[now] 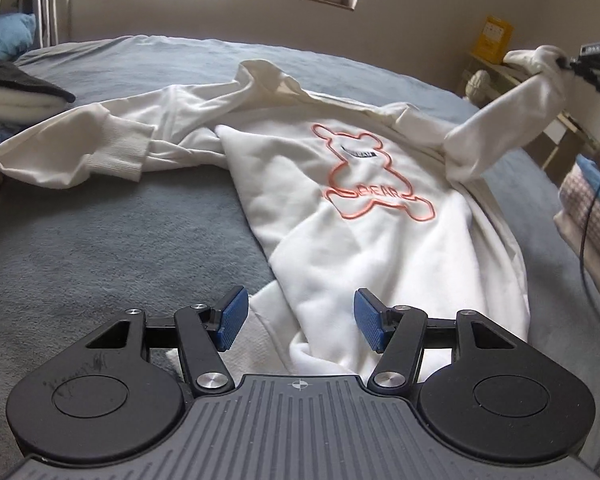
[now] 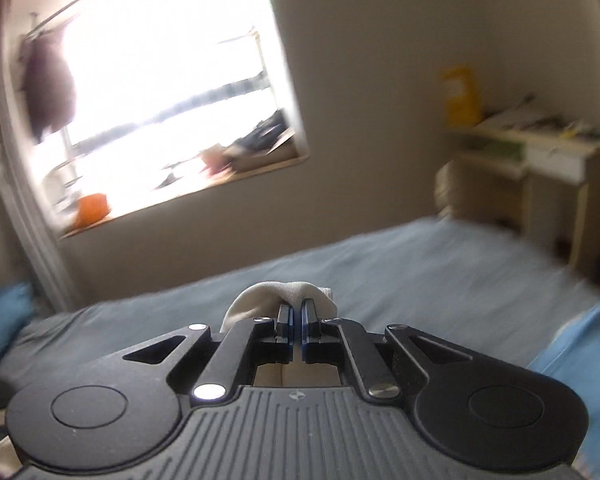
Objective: Fold clothes
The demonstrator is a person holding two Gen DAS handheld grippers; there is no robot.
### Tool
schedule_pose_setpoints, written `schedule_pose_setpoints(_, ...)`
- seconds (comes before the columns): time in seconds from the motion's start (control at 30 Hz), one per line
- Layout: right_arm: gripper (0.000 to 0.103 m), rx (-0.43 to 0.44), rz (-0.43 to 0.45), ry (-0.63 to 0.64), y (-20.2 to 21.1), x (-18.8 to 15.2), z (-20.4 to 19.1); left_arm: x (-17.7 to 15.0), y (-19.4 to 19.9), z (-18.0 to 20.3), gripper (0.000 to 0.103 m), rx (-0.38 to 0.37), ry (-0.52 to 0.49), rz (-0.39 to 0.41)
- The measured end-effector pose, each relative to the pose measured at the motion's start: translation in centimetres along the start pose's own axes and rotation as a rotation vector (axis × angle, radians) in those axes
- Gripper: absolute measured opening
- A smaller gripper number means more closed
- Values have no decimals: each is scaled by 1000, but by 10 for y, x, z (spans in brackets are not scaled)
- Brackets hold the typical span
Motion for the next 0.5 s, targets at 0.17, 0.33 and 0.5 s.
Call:
schedule_pose_setpoints(0.17, 3, -62, -31, 4, -47, 3, 9, -3, -4, 5, 59, 7, -15, -19)
schedule_pose_setpoints(0.33, 4, -110, -251, 84, -116, -52, -14, -5, -5, 8, 59, 11, -14, -34)
schedule_pose_setpoints(0.5, 32, -145, -412, 113, -152, -102, -29, -6, -2, 9, 59, 15, -28, -30)
Point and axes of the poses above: each gripper's, at about its wrist camera, not at the fingertips, and y roughly against the way its jaws point, z to its right, x to its top, the point moved 9 cm from there along -y, roughly the way its jaws point, and after that the axes turned 11 degrees about -z, right-handed, at the moved point
